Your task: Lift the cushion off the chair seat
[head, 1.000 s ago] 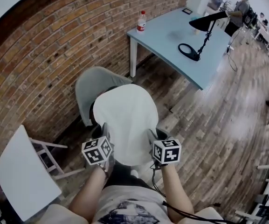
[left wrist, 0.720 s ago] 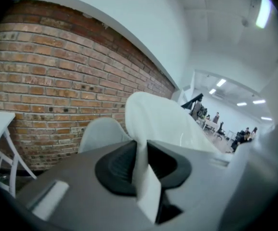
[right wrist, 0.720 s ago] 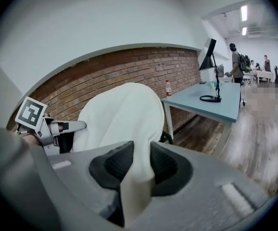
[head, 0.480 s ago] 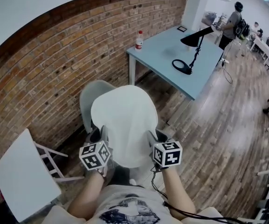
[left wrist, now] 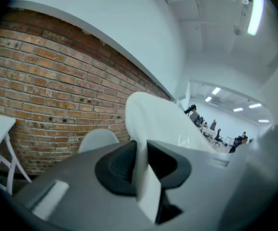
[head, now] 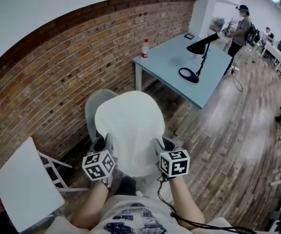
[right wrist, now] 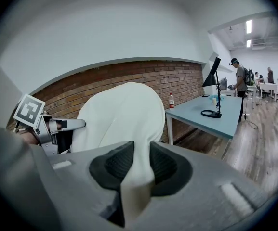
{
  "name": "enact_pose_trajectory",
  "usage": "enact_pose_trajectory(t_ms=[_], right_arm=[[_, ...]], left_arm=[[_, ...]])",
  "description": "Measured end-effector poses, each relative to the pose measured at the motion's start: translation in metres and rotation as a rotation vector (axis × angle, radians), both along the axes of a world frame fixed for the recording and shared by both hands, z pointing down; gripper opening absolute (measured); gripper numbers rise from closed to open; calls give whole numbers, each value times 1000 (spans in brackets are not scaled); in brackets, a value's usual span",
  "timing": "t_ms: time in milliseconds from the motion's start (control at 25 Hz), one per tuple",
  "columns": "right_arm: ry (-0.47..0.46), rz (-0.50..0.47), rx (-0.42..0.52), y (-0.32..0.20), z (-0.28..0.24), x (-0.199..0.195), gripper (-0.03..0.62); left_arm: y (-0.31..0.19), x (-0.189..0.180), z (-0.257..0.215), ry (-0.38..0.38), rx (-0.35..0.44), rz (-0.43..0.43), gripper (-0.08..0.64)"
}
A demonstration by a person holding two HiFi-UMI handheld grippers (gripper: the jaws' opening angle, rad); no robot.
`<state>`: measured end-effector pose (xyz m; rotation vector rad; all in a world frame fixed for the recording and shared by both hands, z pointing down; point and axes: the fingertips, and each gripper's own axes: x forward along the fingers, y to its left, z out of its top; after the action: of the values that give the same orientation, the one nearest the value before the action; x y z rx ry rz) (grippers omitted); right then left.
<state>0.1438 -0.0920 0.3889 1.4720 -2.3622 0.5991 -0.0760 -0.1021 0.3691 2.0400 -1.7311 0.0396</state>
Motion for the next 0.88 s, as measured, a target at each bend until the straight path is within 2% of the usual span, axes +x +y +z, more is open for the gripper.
enact_pose_trajectory(t_ms=[880], right_arm=[[11, 3, -33, -6, 17, -6, 98]], left_arm=[[-7, -5, 16, 13, -28, 7, 55]])
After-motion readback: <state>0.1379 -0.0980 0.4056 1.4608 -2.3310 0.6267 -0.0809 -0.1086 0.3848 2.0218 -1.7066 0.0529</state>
